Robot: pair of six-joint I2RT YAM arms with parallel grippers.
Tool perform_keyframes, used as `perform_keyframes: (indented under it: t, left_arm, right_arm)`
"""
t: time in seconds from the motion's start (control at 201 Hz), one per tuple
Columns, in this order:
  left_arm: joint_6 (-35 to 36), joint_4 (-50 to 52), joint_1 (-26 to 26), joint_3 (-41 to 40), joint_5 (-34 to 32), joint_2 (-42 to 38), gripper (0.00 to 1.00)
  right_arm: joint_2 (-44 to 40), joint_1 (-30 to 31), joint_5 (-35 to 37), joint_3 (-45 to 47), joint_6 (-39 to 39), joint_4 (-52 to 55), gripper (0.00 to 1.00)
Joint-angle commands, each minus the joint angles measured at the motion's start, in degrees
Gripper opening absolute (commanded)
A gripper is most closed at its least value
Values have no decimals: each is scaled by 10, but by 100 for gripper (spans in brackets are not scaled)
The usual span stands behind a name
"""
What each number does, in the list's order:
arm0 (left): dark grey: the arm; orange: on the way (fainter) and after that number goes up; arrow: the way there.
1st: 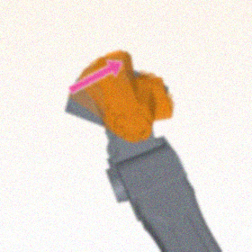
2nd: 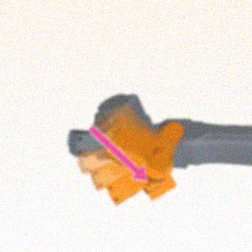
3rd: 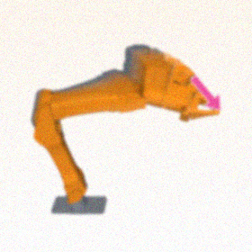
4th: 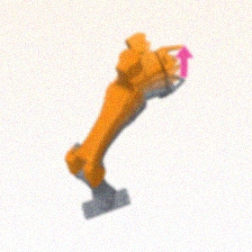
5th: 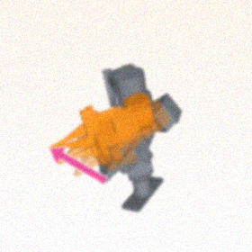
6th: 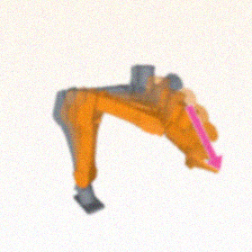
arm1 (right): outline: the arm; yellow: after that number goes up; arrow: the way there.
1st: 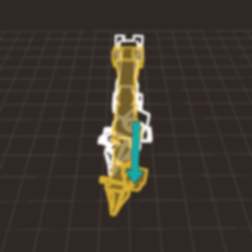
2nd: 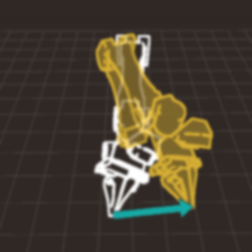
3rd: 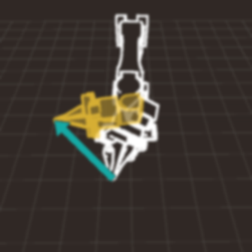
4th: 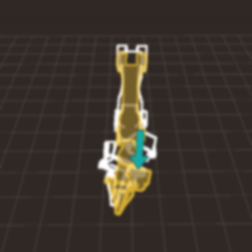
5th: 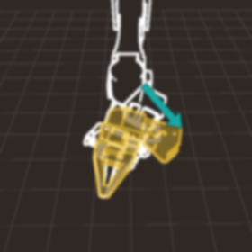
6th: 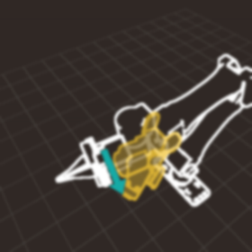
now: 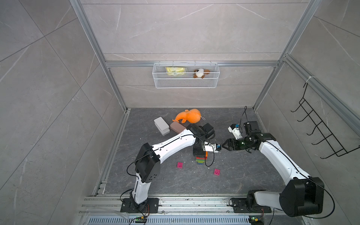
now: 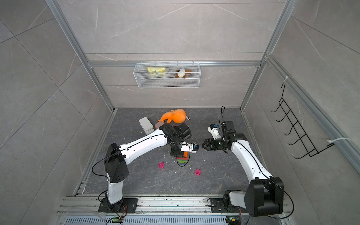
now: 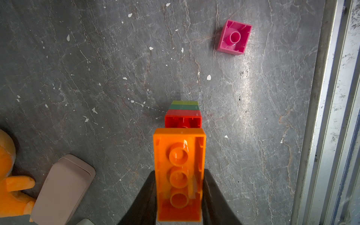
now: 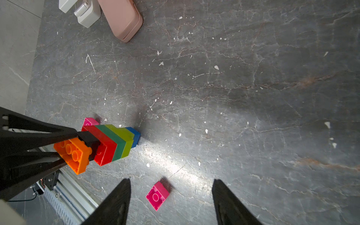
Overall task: Assemble a carrot with lego
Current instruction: Assemble the lego brick with the lego brick.
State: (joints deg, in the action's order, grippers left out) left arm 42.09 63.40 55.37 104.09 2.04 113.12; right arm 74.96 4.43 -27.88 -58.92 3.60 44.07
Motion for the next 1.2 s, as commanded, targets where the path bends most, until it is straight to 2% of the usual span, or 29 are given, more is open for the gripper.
perform_keyframes:
  t: [0.0,0.229,0.353,0.577,0.717,0.935,1.199]
  left_arm:
    - [-15,40,3,-10,-16,41,14]
    - [-17,49,13,1,-17,47,14]
    - [-20,52,24,12,-43,47,15]
    - [-52,66,24,45,-16,54,19]
    - [-53,69,23,37,-5,51,23]
    - [-51,93,24,19,-60,64,24]
    - [-51,91,25,-1,-60,77,25]
  right_arm:
    - [6,-1,3,4,-5,9,69]
    - [11,-1,3,3,-6,10,69]
    - [14,-2,4,2,-6,10,69]
    - [14,-2,5,1,-5,11,69]
    - [16,-2,4,2,-5,11,69]
    - [16,-2,5,5,-7,12,68]
    - [20,-2,6,6,-7,10,68]
